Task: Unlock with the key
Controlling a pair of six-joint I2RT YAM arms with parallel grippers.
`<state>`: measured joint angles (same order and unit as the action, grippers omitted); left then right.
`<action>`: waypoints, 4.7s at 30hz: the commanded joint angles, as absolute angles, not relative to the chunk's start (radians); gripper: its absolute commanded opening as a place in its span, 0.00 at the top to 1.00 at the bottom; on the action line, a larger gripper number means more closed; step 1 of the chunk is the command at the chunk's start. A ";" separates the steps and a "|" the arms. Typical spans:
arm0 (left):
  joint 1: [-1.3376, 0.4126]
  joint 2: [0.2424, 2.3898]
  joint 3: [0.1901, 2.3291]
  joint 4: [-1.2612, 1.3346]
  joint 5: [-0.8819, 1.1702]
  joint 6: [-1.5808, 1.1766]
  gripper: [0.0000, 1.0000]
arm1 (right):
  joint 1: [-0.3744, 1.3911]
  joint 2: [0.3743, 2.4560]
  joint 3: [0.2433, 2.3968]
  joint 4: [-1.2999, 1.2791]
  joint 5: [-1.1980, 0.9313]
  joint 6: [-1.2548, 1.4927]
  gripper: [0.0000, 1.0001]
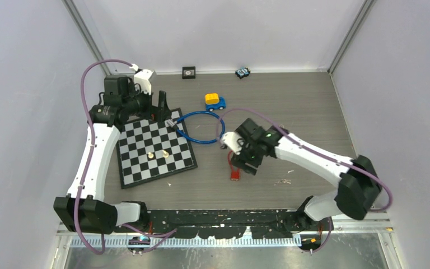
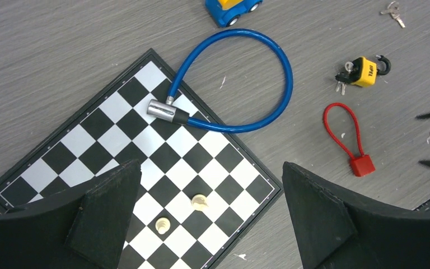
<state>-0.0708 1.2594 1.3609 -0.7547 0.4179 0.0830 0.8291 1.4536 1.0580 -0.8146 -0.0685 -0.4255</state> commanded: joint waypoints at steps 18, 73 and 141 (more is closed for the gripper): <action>-0.070 1.258 1.295 -0.829 0.752 0.194 0.02 | 0.411 1.298 0.857 -1.088 -0.114 -0.835 0.34; -0.083 1.348 1.288 -0.773 0.846 0.173 0.07 | 0.423 1.433 1.036 -1.154 -0.336 -0.816 0.99; -0.579 1.475 1.066 0.138 1.109 0.073 0.76 | 0.442 1.475 1.439 -0.809 -0.893 -0.100 1.00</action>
<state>-0.5770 1.4986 1.0119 0.1349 1.1091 0.0635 0.4385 1.4754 1.4361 -0.8112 -0.8841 -0.0986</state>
